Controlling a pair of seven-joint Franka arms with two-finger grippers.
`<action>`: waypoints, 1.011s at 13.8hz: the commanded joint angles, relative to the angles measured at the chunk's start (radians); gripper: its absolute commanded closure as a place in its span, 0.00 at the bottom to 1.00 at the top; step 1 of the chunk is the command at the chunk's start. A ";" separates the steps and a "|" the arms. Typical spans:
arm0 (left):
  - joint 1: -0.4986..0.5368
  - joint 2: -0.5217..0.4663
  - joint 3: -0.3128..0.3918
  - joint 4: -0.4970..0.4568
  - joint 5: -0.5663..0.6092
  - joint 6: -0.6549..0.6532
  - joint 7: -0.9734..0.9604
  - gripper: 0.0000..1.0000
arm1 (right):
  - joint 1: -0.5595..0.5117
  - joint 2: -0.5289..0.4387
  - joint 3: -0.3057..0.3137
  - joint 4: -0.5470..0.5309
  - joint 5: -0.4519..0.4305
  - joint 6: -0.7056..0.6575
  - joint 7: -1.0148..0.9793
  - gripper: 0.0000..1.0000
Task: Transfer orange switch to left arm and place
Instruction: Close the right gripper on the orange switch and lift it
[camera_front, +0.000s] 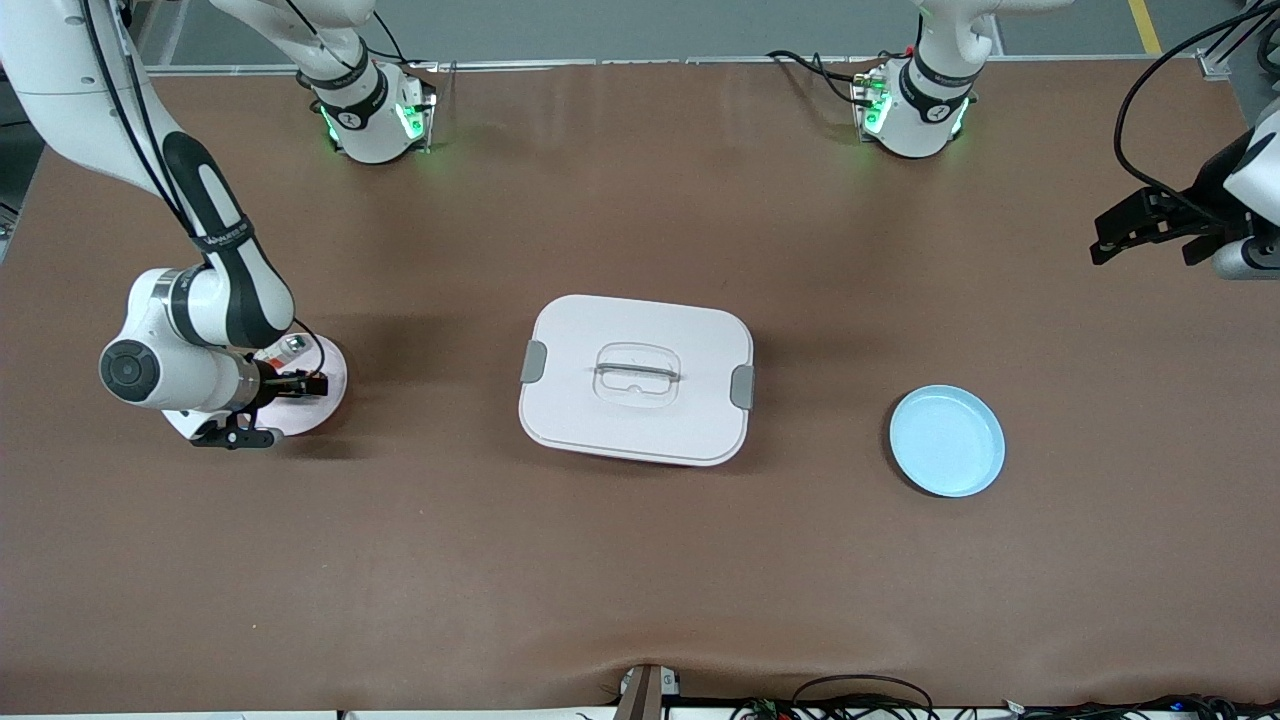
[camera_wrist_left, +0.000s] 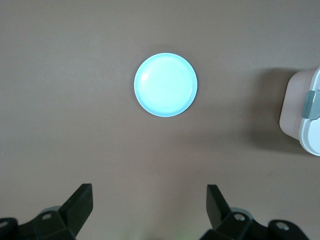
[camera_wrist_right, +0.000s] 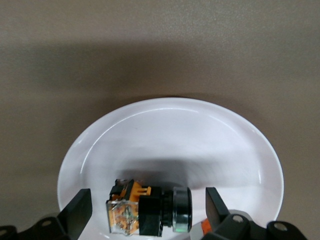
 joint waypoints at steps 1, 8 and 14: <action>-0.003 0.008 0.003 0.023 0.001 -0.020 -0.001 0.00 | -0.020 0.006 0.011 -0.025 -0.021 0.033 -0.008 0.00; -0.003 0.008 0.003 0.023 0.001 -0.020 -0.001 0.00 | -0.031 0.005 0.011 -0.048 -0.020 0.036 -0.006 0.00; -0.003 0.008 0.003 0.023 0.001 -0.020 -0.001 0.00 | -0.029 0.000 0.011 -0.042 -0.020 -0.004 -0.005 0.00</action>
